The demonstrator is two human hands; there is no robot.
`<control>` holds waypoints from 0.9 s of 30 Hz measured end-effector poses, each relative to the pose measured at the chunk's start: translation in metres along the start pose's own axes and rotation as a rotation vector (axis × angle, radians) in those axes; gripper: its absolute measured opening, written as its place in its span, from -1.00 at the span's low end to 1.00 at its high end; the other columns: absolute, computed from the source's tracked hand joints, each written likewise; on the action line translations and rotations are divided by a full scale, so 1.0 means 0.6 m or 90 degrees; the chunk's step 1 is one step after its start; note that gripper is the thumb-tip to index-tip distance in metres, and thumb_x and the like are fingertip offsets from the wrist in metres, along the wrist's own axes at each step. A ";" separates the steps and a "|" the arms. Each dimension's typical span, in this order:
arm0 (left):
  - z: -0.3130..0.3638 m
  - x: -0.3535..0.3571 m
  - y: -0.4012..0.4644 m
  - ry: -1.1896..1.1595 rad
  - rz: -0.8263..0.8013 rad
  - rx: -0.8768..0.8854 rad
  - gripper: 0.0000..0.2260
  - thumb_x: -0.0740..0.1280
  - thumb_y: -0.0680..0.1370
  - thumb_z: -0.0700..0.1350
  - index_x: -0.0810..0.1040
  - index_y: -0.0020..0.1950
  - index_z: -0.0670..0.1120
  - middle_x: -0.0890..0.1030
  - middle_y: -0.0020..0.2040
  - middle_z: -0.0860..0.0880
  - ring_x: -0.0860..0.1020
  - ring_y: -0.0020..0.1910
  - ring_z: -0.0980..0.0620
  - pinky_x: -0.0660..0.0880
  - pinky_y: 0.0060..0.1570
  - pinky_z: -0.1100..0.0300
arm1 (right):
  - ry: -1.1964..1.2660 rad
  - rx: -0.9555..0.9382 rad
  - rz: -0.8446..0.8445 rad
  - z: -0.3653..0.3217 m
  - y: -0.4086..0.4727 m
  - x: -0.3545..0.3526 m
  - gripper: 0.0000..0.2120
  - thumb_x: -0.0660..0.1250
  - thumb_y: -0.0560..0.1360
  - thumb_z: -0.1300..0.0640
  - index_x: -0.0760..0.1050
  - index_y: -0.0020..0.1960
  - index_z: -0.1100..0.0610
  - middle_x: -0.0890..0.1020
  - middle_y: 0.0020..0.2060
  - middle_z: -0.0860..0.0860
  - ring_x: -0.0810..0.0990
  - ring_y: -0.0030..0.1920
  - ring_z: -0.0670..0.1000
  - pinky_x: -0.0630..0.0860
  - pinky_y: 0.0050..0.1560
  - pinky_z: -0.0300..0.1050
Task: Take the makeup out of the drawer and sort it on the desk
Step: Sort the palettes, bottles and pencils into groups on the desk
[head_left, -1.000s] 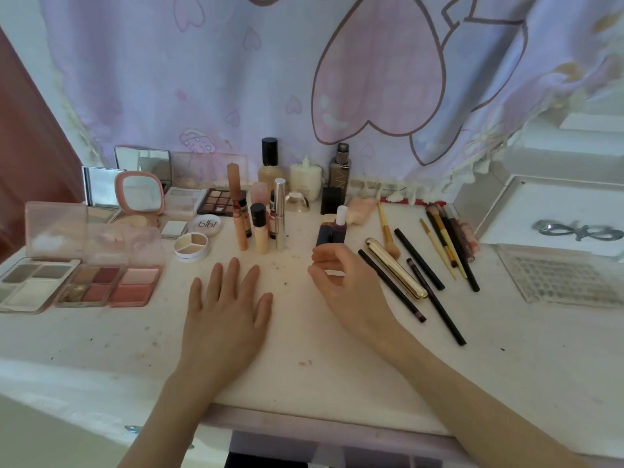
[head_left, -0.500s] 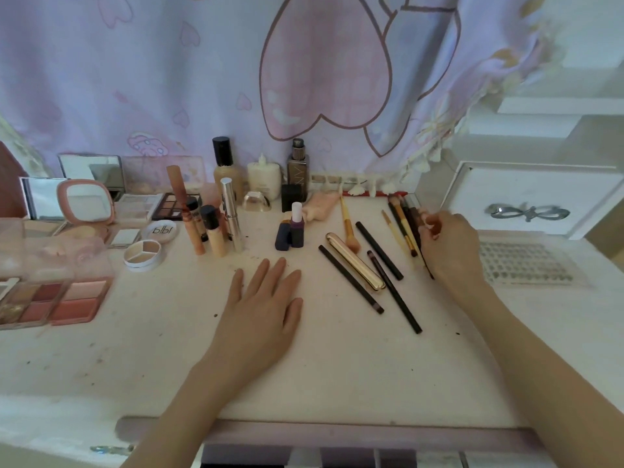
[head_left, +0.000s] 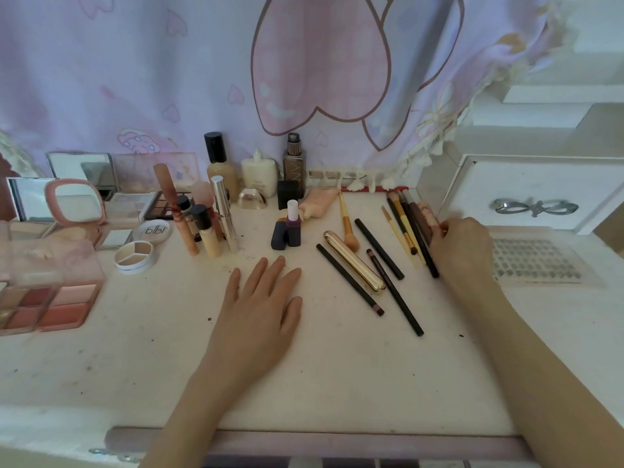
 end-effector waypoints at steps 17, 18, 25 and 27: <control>-0.002 -0.015 -0.002 -0.167 0.073 0.016 -0.55 -0.02 0.58 0.16 0.11 0.47 0.14 0.22 0.45 0.15 0.14 0.44 0.18 -0.05 0.43 0.17 | 0.508 -0.017 0.003 -0.070 -0.050 -0.069 -0.87 0.32 0.50 0.10 0.59 -0.03 0.14 0.55 -0.32 -0.06 0.43 -0.36 -0.14 0.32 -0.37 -0.43; -0.001 -0.020 -0.004 -0.237 0.104 0.008 -0.54 0.11 0.58 0.10 0.09 0.46 0.15 0.28 0.39 0.17 0.24 0.36 0.20 0.11 0.39 0.19 | 0.571 -0.038 -0.079 -0.085 -0.060 -0.074 -0.90 0.33 0.49 0.10 0.60 -0.07 0.09 0.53 -0.39 -0.12 0.41 -0.40 -0.15 0.32 -0.39 -0.43; -0.003 -0.030 -0.012 -0.369 0.190 0.008 -0.79 0.26 0.52 -0.04 0.39 0.15 0.07 0.46 -0.21 0.18 0.44 -0.22 0.23 0.35 -0.23 0.45 | 0.661 -0.153 -0.501 -0.179 -0.128 -0.067 -0.92 0.33 0.48 0.25 0.60 -0.14 0.21 0.50 -0.48 -0.04 0.35 -0.53 -0.13 0.27 -0.53 -0.33; -0.004 -0.032 -0.017 -0.370 0.216 0.021 -0.86 0.20 0.51 0.03 0.38 0.05 0.08 0.44 -0.27 0.16 0.42 -0.23 0.24 0.34 -0.25 0.43 | 0.768 -0.058 -0.537 -0.190 -0.138 -0.056 -0.89 0.31 0.48 0.27 0.57 -0.13 0.31 0.50 -0.46 0.03 0.33 -0.54 -0.09 0.24 -0.56 -0.30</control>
Point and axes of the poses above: each hand's wrist, its own y-axis towards the middle knuckle, its own x-axis out of the palm, z = x × y, the point moved 3 cm from there along y, towards the middle knuckle
